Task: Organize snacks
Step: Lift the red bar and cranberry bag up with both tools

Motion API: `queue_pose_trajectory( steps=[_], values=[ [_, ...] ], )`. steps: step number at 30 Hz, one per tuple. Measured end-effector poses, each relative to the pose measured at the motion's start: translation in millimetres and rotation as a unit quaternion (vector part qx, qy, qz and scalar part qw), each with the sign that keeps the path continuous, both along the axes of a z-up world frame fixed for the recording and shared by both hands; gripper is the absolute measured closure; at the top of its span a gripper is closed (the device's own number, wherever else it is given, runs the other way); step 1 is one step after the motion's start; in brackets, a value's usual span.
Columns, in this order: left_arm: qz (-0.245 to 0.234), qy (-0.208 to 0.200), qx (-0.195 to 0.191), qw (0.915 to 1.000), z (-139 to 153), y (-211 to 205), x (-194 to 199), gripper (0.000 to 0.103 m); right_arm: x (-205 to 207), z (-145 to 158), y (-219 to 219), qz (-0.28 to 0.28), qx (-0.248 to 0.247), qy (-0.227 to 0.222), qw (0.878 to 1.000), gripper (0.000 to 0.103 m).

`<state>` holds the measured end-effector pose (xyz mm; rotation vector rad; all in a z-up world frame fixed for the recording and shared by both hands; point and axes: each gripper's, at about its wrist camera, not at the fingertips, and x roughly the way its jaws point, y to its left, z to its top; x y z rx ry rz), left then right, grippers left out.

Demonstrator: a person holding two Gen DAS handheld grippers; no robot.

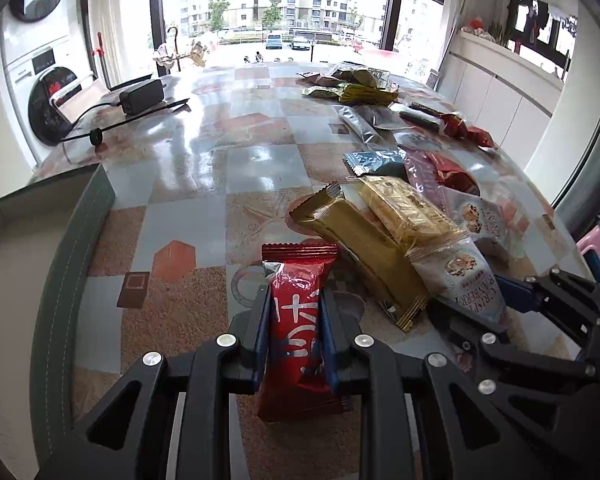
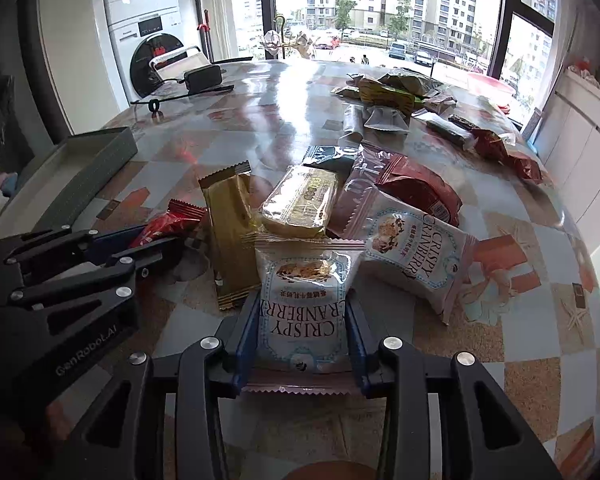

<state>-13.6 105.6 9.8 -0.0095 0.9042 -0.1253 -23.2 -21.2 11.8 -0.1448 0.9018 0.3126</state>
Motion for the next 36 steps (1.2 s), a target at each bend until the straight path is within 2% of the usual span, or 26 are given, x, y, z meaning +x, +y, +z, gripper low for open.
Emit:
queue_pose_trajectory(
  steps=[9,14,25,30,36],
  values=[
    [0.000,-0.001,0.012,0.9999,0,-4,0,0.078,-1,0,0,-0.001,-0.006,-0.001,1.000,0.061],
    [0.002,-0.003,0.042,0.9991,-1,-12,-1,0.074,-2,0,1,-0.002,-0.007,-0.002,1.000,0.060],
    [0.000,-0.002,0.027,0.9996,-1,-7,-2,0.074,-2,0,1,-0.003,-0.006,-0.001,1.000,0.060],
    [0.001,-0.002,0.026,0.9997,0,-6,-2,0.080,-2,0,1,-0.003,-0.005,0.000,1.000,0.060],
    [-0.002,-0.002,0.023,0.9997,0,-6,-3,0.081,-2,0,1,-0.004,-0.005,0.000,1.000,0.060]
  ],
)
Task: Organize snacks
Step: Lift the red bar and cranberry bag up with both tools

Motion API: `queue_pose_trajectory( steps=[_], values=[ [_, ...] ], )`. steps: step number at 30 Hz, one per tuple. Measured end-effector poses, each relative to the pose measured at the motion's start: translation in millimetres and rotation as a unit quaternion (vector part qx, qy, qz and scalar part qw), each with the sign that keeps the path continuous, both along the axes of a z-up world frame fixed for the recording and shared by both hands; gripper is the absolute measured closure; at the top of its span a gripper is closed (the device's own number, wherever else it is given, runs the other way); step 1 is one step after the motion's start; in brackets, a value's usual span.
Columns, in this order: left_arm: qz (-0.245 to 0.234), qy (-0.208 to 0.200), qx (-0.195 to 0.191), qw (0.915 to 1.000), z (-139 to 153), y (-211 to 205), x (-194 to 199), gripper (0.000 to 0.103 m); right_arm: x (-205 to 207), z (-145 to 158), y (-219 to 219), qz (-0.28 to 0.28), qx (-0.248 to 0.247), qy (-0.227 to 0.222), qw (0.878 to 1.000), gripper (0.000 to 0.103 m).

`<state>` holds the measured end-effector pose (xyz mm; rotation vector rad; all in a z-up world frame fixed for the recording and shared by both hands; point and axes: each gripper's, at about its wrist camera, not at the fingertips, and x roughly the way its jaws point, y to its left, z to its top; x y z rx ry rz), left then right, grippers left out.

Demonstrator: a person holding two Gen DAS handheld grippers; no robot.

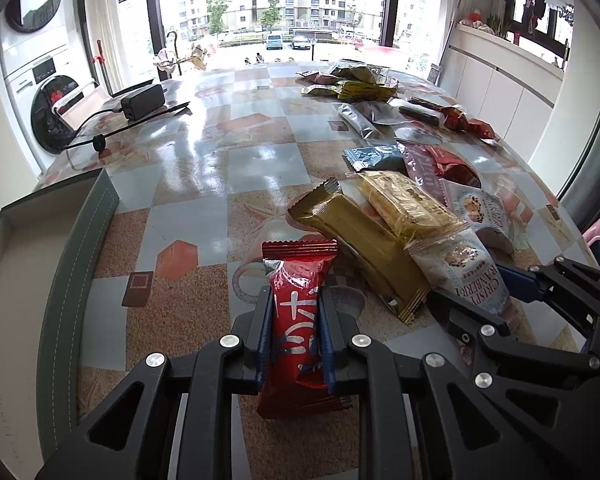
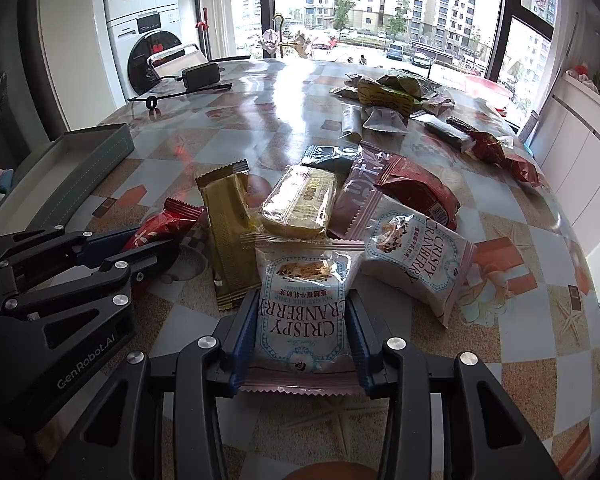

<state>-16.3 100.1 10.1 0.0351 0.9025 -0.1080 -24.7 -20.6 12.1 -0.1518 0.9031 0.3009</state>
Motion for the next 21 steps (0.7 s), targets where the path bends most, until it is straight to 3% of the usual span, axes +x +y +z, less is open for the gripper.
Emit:
queue_pose_trajectory(
  steps=[21],
  values=[
    [0.006,0.000,0.000,1.0000,-0.2,2.1,-2.1,0.081,0.3,-0.5,0.1,0.000,0.000,0.000,1.000,0.060]
  ],
)
